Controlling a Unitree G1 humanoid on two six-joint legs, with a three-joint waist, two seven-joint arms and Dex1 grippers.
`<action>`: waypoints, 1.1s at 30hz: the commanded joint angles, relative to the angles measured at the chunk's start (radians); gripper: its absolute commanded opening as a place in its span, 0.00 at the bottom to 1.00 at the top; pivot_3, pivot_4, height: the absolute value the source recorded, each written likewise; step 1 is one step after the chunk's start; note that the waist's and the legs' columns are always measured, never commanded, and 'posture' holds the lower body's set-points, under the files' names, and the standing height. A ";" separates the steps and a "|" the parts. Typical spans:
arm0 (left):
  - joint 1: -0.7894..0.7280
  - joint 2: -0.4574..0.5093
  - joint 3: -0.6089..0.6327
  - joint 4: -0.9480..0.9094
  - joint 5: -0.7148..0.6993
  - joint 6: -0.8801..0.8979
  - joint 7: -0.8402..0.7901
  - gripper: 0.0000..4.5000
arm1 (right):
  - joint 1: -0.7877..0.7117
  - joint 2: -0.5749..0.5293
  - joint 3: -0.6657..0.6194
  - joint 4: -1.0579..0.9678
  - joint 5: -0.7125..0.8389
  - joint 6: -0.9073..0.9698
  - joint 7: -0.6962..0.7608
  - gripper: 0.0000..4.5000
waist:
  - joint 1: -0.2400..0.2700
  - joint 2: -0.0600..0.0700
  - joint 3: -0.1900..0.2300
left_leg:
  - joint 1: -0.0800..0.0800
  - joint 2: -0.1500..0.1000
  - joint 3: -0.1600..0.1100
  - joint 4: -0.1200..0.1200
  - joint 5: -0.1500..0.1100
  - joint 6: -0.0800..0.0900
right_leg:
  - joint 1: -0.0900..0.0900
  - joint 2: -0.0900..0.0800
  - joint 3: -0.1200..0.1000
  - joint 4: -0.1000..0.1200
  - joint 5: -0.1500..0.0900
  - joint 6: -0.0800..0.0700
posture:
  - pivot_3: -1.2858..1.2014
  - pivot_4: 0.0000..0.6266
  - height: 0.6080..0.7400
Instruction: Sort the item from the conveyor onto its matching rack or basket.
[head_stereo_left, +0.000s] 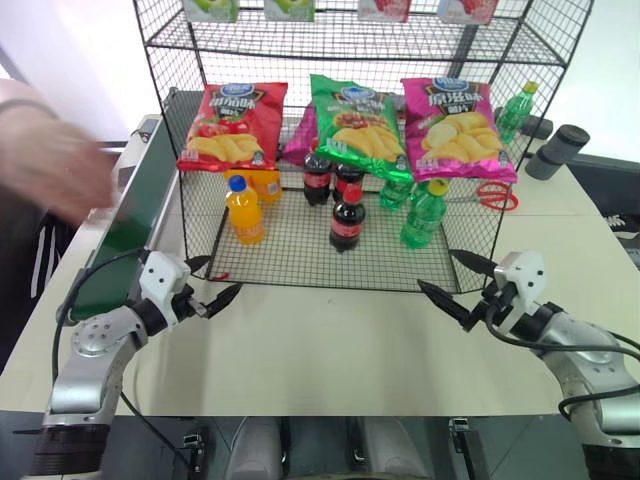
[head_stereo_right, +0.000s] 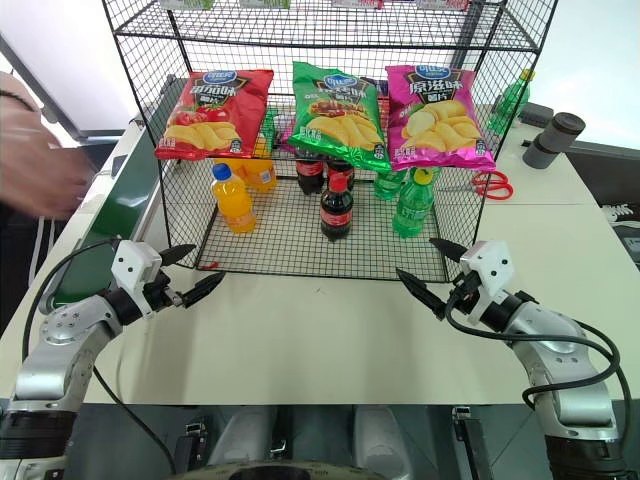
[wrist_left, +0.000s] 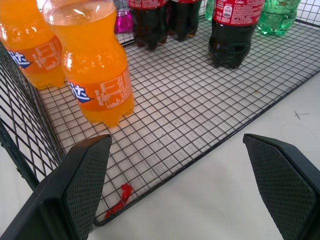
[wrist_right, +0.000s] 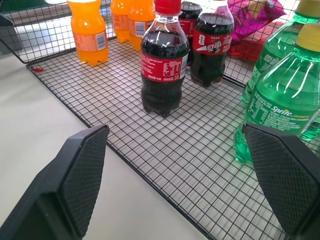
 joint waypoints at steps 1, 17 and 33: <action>0.010 0.013 0.015 -0.043 -0.013 0.006 -0.004 1.00 | -0.005 0.007 -0.006 -0.024 0.010 -0.019 0.002 0.99 | 0.000 0.000 0.000 | 0.000 0.000 0.000 0.000 0.000 0.000 | 0.000 0.000 0.000 0.000 0.000 0.000 | 0.52 0.24 1.00; 0.029 0.020 0.026 -0.070 -0.018 0.021 0.004 1.00 | -0.029 0.013 0.015 0.008 0.003 -0.031 0.015 0.99 | 0.000 0.000 0.000 | 0.000 0.000 0.000 0.000 0.000 0.000 | 0.000 0.000 0.000 0.000 0.000 0.000 | 0.52 0.24 1.00; 0.020 0.015 0.012 -0.069 -0.016 0.030 -0.002 1.00 | -0.005 0.006 0.005 -0.029 0.010 -0.016 0.005 0.99 | 0.000 0.000 0.000 | 0.000 0.000 0.000 0.000 0.000 0.000 | 0.000 0.000 0.000 0.000 0.000 0.000 | 0.52 0.24 1.00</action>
